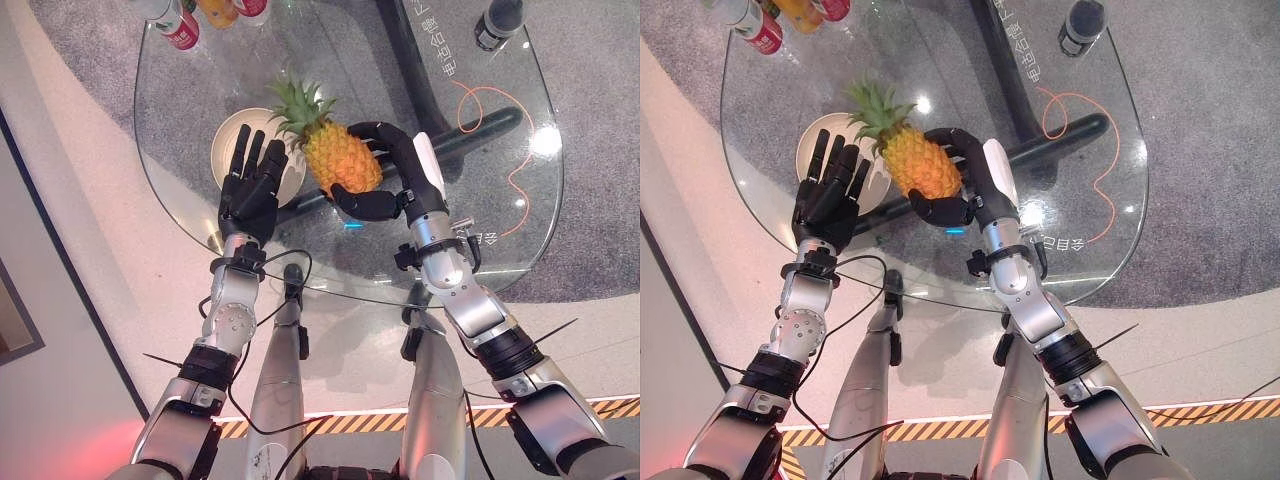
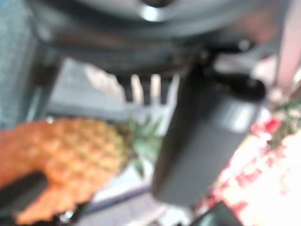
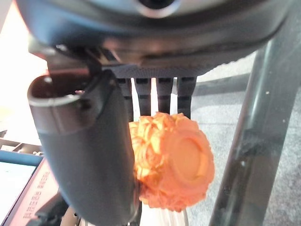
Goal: Pick up the fruit to the plate
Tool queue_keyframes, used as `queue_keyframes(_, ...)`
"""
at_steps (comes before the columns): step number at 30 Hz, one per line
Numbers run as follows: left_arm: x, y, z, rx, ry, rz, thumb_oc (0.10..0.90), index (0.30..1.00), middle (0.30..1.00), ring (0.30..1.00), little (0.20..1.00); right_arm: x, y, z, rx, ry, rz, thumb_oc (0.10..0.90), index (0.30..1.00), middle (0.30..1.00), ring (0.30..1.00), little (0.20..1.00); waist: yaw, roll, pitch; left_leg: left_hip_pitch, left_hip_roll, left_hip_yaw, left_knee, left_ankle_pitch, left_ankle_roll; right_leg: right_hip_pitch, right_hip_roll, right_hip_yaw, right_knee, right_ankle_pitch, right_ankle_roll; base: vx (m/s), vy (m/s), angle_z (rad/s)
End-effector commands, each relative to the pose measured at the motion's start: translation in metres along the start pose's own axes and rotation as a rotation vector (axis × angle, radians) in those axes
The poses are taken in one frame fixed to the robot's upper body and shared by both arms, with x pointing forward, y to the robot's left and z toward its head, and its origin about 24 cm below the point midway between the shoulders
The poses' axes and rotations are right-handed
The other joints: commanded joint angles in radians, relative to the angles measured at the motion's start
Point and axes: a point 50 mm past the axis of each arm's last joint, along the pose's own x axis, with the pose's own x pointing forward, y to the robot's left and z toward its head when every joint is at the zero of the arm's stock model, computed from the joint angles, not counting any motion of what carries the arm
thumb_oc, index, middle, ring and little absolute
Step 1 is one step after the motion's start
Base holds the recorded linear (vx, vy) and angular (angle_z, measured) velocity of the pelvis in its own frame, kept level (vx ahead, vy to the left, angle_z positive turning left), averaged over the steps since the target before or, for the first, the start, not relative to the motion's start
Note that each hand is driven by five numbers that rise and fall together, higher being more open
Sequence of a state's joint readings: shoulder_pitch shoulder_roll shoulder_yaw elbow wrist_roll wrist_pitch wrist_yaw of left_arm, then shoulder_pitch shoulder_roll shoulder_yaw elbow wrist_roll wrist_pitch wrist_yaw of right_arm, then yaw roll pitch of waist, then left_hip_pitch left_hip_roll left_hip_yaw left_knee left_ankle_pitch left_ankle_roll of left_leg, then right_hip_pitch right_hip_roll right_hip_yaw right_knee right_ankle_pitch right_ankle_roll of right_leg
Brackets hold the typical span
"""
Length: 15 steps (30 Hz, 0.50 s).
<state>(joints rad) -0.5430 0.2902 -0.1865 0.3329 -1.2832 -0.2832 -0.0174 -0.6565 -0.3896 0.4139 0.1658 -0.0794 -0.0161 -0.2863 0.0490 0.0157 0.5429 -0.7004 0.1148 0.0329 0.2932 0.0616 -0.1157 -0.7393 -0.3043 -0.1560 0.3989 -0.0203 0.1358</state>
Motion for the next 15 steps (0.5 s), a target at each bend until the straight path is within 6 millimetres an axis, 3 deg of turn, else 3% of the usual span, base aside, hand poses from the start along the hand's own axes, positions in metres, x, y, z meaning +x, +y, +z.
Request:
queue_keyframes(1,0.009,-0.049,0.024,-0.065,-0.123,-0.254,0.8,0.9,0.9,0.9,0.9,0.0,-0.012,0.095,0.083,-0.49,-0.02,0.1,0.3,0.3,0.3,0.2,-0.012,0.04,-0.023,0.0,0.007,-0.007,0.018,0.003,0.04,0.041,-0.013,0.032,-0.042,0.093,0.026,0.0,0.0,0.0)
queue_keyframes(15,0.004,-0.061,0.03,-0.119,-0.184,-0.324,0.8,0.9,0.9,0.9,0.9,-0.004,-0.004,0.094,0.089,-0.482,0.045,0.1,0.3,0.3,0.3,0.2,-0.006,0.039,-0.023,0.002,0.006,-0.01,0.017,0.003,0.039,0.044,-0.019,0.028,-0.04,0.092,0.026,0.0,0.0,0.0)
